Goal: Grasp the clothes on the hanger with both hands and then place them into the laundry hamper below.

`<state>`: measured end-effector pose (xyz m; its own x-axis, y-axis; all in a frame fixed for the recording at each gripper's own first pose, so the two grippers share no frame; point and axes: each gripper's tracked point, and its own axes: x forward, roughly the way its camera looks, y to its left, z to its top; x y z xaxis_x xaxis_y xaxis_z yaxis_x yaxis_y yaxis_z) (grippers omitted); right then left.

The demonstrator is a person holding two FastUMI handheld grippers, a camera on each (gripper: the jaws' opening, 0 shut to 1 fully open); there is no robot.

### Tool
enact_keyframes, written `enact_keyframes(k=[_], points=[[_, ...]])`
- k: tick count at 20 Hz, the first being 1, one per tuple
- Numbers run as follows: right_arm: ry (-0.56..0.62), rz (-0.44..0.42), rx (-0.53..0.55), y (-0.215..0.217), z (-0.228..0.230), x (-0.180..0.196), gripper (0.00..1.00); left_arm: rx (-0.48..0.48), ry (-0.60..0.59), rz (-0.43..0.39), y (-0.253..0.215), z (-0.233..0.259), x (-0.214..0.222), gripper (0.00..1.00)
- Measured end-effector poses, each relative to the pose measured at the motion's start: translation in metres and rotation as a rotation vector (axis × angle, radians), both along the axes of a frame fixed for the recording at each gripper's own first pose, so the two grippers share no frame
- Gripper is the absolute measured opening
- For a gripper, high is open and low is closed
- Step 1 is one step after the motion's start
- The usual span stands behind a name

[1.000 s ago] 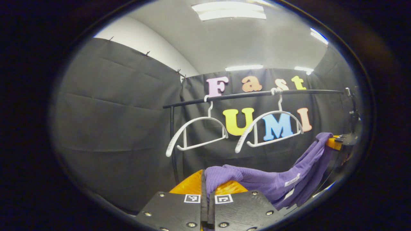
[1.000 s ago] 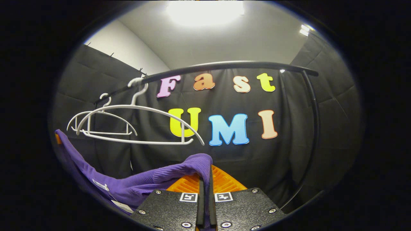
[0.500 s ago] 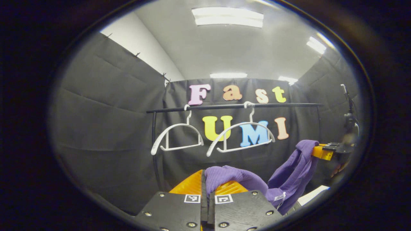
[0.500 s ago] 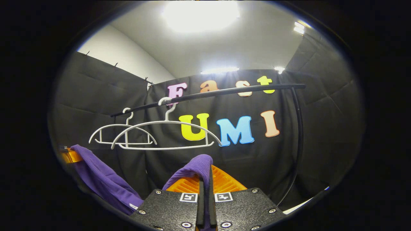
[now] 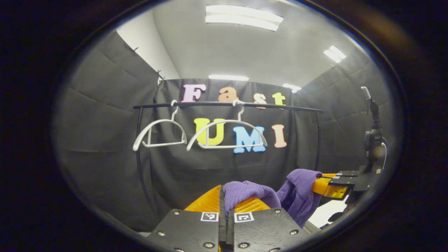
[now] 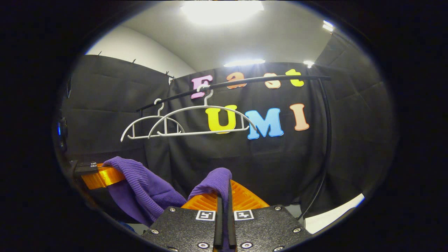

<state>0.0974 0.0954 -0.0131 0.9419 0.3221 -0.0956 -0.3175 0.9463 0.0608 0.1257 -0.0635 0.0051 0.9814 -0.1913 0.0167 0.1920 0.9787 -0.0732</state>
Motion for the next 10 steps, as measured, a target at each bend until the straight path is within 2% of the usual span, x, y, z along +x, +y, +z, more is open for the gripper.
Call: enact_keyframes(k=[4,10], points=[[0.063,0.024,-0.05,0.006,-0.04,-0.021,0.05,0.032,0.067,-0.039,-0.012,-0.048,-0.006,0.01],[0.177,0.024,-0.118,0.004,-0.106,-0.034,0.06,0.059,0.205,-0.053,-0.015,-0.122,-0.009,0.01]])
